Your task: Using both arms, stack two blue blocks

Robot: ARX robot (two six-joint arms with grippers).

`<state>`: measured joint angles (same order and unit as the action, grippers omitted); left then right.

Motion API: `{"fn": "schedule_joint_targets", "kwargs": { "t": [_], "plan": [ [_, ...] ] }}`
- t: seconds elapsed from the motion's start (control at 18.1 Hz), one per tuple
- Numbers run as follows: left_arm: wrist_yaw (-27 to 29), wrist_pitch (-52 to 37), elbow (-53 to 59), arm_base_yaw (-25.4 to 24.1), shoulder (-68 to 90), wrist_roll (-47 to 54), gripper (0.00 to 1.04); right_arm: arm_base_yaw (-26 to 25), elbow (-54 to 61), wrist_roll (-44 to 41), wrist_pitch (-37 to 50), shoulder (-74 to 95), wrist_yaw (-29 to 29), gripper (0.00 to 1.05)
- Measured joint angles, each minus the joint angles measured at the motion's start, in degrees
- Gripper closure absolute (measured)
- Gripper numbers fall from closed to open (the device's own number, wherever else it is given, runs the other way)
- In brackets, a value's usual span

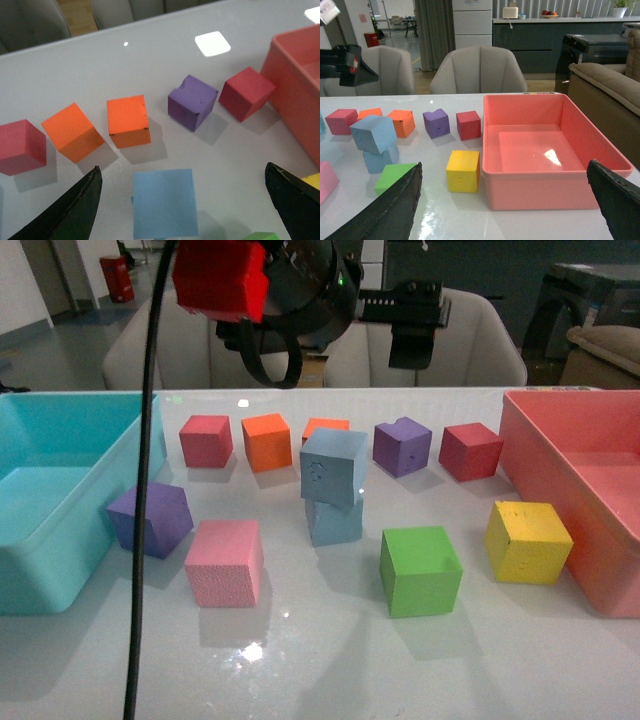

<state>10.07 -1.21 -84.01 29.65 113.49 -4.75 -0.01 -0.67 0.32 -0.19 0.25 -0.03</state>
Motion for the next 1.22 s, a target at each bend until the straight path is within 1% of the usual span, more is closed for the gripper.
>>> {"fn": "schedule_joint_targets", "kwargs": {
  "t": [0.17, 0.33, 0.39, 0.44, 0.5, 0.55, 0.61, 0.66, 0.72, 0.83, 1.0, 1.22],
  "plan": [
    [0.0, -2.3, 3.3, 0.7, -3.0, 0.2, 0.07, 0.0, 0.0, 0.0, 0.0, 0.0, 0.0, 0.06],
    [0.0, -7.1, 14.2, 2.8, -12.2, 2.0, 0.07, 0.0, 0.0, 0.0, 0.0, 0.0, 0.0, 0.06],
    [1.6, -11.7, 18.7, 3.0, -14.6, 2.7, 0.08, 0.0, 0.0, 0.0, 0.0, 0.0, 0.0, 0.06],
    [10.3, -25.3, 26.0, 2.8, -17.6, 3.5, 0.19, 0.0, 0.0, 0.0, 0.0, 0.0, 0.0, 0.06],
    [16.2, -35.0, 36.2, 0.6, -24.2, 3.7, 0.31, 0.0, 0.0, 0.0, 0.0, 0.0, 0.0, 0.06],
    [16.2, -40.1, 45.2, -3.2, -33.2, 3.7, 0.44, 0.0, 0.0, 0.0, 0.0, 0.0, 0.0, 0.06],
    [14.8, -42.8, 51.4, -6.7, -40.8, 3.7, 0.57, 0.0, 0.0, 0.0, 0.0, 0.0, 0.0, 0.06],
    [12.4, -43.5, 56.7, -8.7, -45.3, 3.7, 0.69, 0.0, 0.0, 0.0, 0.0, 0.0, 0.0, 0.06],
    [10.3, -43.3, 60.2, -9.7, -46.9, 3.7, 0.78, 0.0, 0.0, 0.0, 0.0, 0.0, 0.0, 0.06],
    [6.4, -42.5, 67.1, -13.2, -50.1, 3.7, 1.02, 0.0, 0.0, 0.0, 0.0, 0.0, 0.0, 0.06],
    [2.7, -42.4, 71.4, -17.5, -58.1, 3.9, 1.03, 0.0, 0.0, 0.0, 0.0, 0.0, 0.0, 0.06],
    [-1.8, -38.6, 76.9, -21.5, -66.2, 3.9, 1.03, 0.0, 0.0, 0.0, 0.0, 0.0, 0.0, 0.06]
  ]
}}
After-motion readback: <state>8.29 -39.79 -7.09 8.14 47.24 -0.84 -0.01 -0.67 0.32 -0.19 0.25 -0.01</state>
